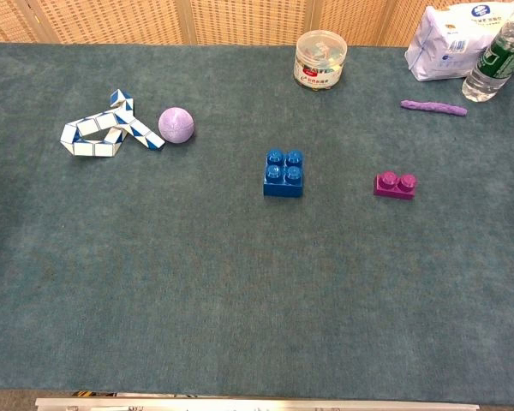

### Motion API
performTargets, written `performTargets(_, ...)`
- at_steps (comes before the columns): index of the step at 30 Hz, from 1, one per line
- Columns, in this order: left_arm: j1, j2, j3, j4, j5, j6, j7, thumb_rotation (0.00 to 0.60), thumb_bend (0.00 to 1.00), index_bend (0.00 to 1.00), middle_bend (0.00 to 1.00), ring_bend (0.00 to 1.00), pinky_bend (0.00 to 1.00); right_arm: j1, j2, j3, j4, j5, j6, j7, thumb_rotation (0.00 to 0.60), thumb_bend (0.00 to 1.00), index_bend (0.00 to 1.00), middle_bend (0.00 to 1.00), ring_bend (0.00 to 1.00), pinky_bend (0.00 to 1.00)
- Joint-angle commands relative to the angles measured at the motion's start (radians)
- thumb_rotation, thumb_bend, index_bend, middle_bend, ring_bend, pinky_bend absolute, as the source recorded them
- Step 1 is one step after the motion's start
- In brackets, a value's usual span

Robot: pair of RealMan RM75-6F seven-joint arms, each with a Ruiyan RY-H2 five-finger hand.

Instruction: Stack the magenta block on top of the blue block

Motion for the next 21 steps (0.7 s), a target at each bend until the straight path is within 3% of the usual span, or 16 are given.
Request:
performTargets(1, 0.0, -0.001, 0.0, 0.003, 0.0, -0.001, -0.002, 0.6, 0.15, 0.2, 0.16, 0.16, 0.16, 0.0, 0.003, 0.001, -0.006, -0.006, -0.001, 0.001, 0.6, 0.13, 0.34, 0.5, 0.51, 0.69)
performTargets(9, -0.002, -0.007, 0.001, 0.015, 0.002, 0.0, -0.004, 0.6, 0.15, 0.2, 0.16, 0.16, 0.16, 0.011, 0.025, 0.005, -0.052, -0.027, -0.018, -0.003, 0.6, 0.13, 0.34, 0.5, 0.52, 0.69)
performTargets(14, -0.004, -0.009, 0.0, 0.019, 0.001, -0.001, -0.008, 0.6, 0.15, 0.2, 0.16, 0.16, 0.16, 0.043, 0.047, 0.017, -0.098, -0.042, -0.057, -0.027, 0.6, 0.13, 0.34, 0.54, 0.57, 0.69)
performTargets(16, -0.003, -0.009, 0.0, 0.021, 0.001, -0.001, -0.01, 0.6, 0.15, 0.2, 0.16, 0.16, 0.16, 0.059, 0.053, 0.021, -0.114, -0.045, -0.079, -0.04, 0.6, 0.13, 0.34, 0.57, 0.62, 0.71)
performTargets(21, 0.002, -0.006, 0.001, 0.022, -0.005, 0.002, -0.014, 0.6, 0.15, 0.2, 0.16, 0.16, 0.16, 0.112, 0.062, 0.044, -0.15, -0.027, -0.156, -0.078, 0.6, 0.13, 0.34, 0.77, 0.88, 0.95)
